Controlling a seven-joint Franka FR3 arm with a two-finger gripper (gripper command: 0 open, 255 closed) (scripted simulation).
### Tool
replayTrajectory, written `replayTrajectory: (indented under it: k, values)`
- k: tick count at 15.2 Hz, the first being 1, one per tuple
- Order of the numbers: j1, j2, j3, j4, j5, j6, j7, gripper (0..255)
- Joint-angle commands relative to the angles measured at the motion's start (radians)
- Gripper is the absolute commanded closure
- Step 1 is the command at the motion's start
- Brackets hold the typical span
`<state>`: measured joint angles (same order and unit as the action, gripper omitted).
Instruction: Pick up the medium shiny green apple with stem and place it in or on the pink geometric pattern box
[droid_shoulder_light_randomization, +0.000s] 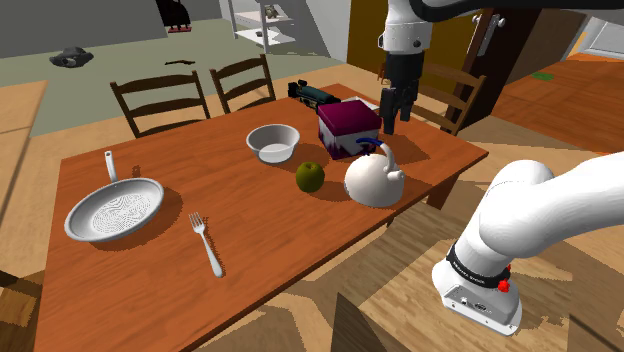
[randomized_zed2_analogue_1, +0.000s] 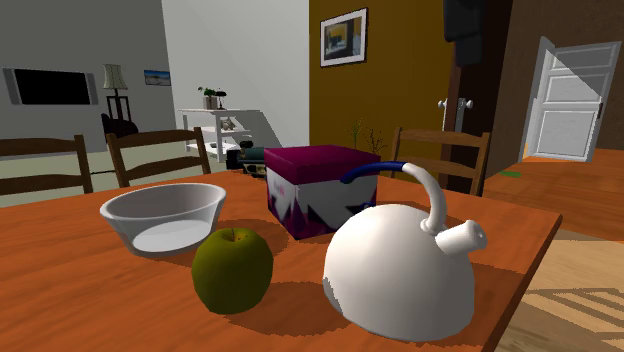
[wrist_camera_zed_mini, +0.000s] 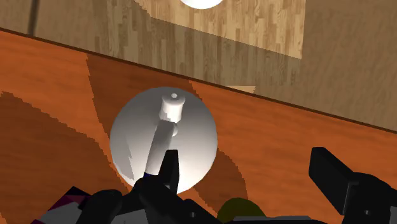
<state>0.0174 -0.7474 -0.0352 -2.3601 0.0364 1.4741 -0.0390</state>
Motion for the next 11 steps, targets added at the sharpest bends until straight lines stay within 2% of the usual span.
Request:
replayTrajectory:
  k: [1, 11]
  values:
    - [0.0, 0.0, 0.0, 0.0, 0.0, 0.0, 0.0, 0]
    - [0.014, 0.226, 0.07, -0.053, 0.032, 0.407, 0.083, 0]
